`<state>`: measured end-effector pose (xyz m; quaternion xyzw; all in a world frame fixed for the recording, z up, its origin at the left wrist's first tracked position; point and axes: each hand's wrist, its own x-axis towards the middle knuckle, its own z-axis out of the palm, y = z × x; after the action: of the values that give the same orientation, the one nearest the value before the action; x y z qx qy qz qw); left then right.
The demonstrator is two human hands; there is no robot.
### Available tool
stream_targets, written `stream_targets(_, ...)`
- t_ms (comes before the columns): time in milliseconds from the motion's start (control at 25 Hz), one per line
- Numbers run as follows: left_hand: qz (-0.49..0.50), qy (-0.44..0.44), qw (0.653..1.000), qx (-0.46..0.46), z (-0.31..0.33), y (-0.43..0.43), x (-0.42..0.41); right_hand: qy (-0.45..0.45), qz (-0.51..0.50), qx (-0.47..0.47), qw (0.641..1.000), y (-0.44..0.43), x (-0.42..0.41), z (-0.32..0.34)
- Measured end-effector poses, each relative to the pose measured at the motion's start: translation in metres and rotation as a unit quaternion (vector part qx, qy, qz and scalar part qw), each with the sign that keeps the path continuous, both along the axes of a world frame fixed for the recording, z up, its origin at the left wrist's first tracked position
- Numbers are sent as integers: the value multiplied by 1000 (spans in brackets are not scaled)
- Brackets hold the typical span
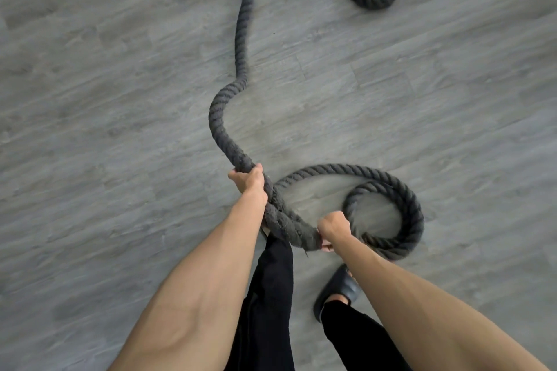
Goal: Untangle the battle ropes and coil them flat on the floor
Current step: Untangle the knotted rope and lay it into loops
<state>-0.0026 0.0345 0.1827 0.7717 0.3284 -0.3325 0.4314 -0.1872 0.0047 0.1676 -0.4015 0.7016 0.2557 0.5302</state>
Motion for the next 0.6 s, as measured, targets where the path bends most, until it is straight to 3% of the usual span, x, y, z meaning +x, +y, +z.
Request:
stream_targets(240, 13, -35, 999, -21, 10, -12, -60, -117, -188, 35, 975, 8, -73, -2)
stream_targets(480, 23, -19, 999, -23, 31, -28, -94, -135, -352, 25, 926, 11, -119, 4)
stream_targets(560, 38, -2, 999, -34, 38, -35, -98, -155, -289, 37, 944, 34, -119, 6)
stream_targets(600, 47, 1, 998, -35, 42, -39, -99, -169, -198, 18, 965, 45, -110, 5)
